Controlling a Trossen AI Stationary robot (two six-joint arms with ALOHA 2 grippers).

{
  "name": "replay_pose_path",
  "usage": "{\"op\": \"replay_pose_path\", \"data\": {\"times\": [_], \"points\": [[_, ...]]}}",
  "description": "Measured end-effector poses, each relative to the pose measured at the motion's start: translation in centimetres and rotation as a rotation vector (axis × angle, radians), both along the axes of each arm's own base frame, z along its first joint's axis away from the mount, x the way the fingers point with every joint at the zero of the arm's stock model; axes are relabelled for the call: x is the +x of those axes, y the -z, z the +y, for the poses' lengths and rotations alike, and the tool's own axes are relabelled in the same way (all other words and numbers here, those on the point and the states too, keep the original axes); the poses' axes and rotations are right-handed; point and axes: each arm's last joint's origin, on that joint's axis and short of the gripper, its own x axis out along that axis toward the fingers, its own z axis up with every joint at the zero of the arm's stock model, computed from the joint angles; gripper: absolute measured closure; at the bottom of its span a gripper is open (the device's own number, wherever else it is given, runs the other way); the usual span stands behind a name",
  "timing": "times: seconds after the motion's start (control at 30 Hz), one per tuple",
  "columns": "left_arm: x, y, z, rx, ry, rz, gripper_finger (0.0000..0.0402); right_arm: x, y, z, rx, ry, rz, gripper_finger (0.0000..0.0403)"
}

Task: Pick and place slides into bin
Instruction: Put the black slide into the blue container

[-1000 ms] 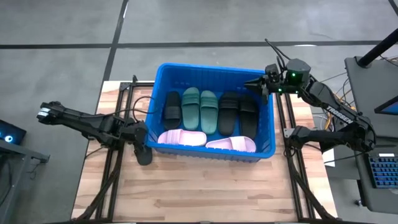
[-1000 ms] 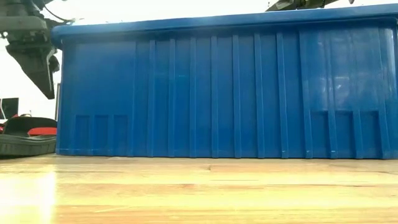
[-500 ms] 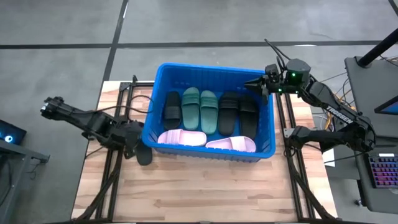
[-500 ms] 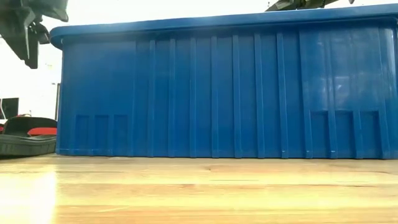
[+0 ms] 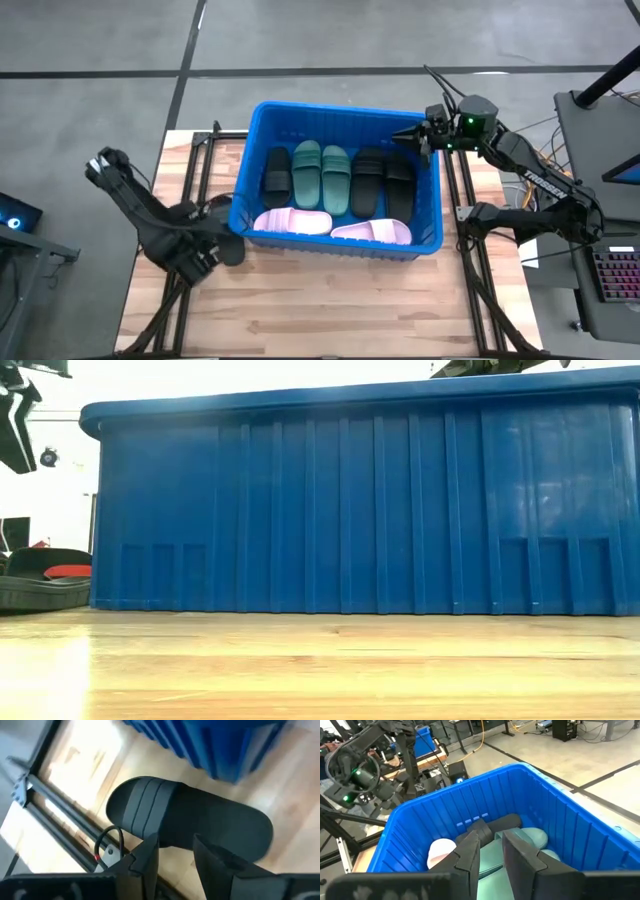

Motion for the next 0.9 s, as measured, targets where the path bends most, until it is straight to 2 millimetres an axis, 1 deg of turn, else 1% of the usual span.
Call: {"op": "replay_pose_path", "data": {"times": [0.17,0.4,0.57,0.67,0.8,0.9], "points": [[1.2,2.1,-1.5,0.092,-0.122,0.011,0.0313,0.0,0.0,0.0,-0.006,-0.001,0.002,0.0327],[2.4,5.6,-3.3,0.189,-0.249,0.162,0.0319,0.0,0.2,0.0,-0.003,-0.001,0.007,0.0335],[2.6,7.1,-3.5,0.266,-0.245,0.198,0.0314,0.0,0.3,0.0,-0.007,-0.002,0.011,0.0331],[2.6,8.0,-3.4,0.256,-0.240,0.177,0.0283,0.0,0.3,0.0,-0.007,-0.002,0.011,0.0327],[2.3,9.4,-3.1,0.207,-0.242,0.144,0.0216,0.0,0.3,0.0,-0.007,-0.002,0.011,0.0323],[2.1,9.5,-2.8,0.213,-0.263,0.133,0.0174,0.0,0.3,0.0,-0.007,-0.002,0.011,0.0324]]}}
